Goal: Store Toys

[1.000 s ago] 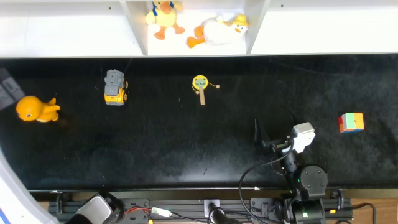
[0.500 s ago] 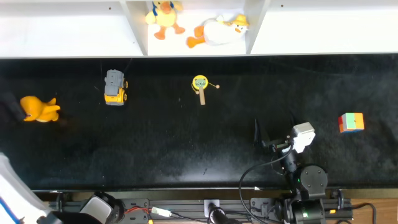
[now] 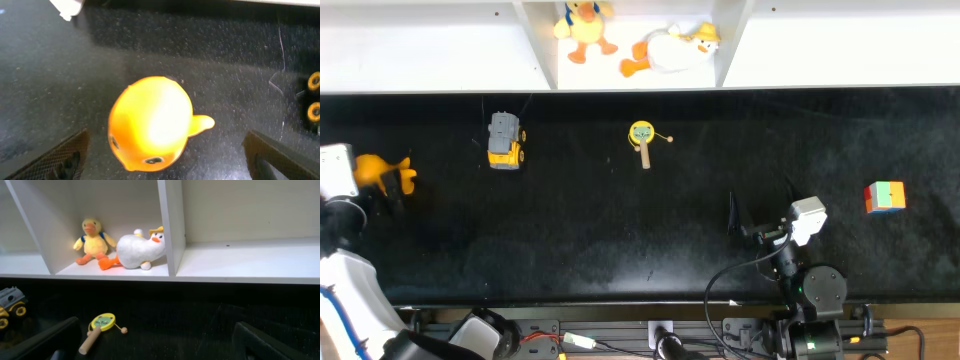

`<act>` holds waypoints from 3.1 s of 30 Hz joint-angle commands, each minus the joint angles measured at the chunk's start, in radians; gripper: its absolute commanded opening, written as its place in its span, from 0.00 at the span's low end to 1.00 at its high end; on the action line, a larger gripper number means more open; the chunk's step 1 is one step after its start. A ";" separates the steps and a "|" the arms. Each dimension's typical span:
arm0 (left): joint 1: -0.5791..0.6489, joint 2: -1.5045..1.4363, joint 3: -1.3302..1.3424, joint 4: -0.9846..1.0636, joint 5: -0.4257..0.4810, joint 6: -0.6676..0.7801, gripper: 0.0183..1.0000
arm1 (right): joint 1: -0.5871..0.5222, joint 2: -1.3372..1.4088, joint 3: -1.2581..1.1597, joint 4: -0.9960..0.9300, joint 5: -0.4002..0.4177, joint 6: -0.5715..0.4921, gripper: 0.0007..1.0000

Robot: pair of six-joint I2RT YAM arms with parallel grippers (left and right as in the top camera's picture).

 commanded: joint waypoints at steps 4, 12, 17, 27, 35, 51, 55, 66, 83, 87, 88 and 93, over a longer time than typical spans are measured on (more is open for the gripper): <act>0.047 -0.018 -0.069 0.076 0.109 0.092 1.00 | 0.003 -0.007 -0.013 0.005 -0.003 0.008 1.00; 0.113 0.011 -0.118 0.151 0.212 0.141 1.00 | 0.003 -0.007 -0.013 0.005 -0.003 0.008 0.99; 0.113 0.090 -0.118 0.192 0.219 0.143 1.00 | 0.003 -0.007 -0.013 0.005 -0.003 0.008 1.00; 0.113 0.196 -0.118 0.337 0.268 0.113 0.93 | 0.003 -0.007 -0.013 0.005 -0.003 0.008 1.00; 0.113 0.196 -0.118 0.337 0.270 0.098 0.48 | 0.003 -0.007 -0.013 0.005 -0.003 0.008 1.00; 0.109 0.111 -0.036 0.358 0.334 -0.223 0.02 | 0.003 -0.007 -0.013 0.005 -0.003 0.008 1.00; 0.075 0.058 0.014 0.354 0.359 -0.293 0.02 | 0.003 -0.007 -0.013 0.005 -0.003 0.008 1.00; -0.174 0.063 0.246 0.203 0.058 -0.322 0.02 | 0.003 -0.007 -0.013 0.005 -0.003 0.008 1.00; -0.365 0.361 0.486 0.177 -0.175 -0.357 0.02 | 0.003 -0.007 -0.013 0.005 -0.003 0.008 1.00; -0.365 0.395 0.502 0.213 -0.176 -0.357 0.02 | 0.003 -0.007 -0.013 0.005 -0.003 0.008 1.00; -0.365 0.403 0.508 0.217 -0.175 -0.357 0.02 | 0.003 -0.007 -0.013 0.005 -0.003 0.008 1.00; -0.365 0.440 0.539 0.227 -0.146 -0.356 0.02 | 0.003 -0.007 -0.013 0.005 -0.003 0.008 1.00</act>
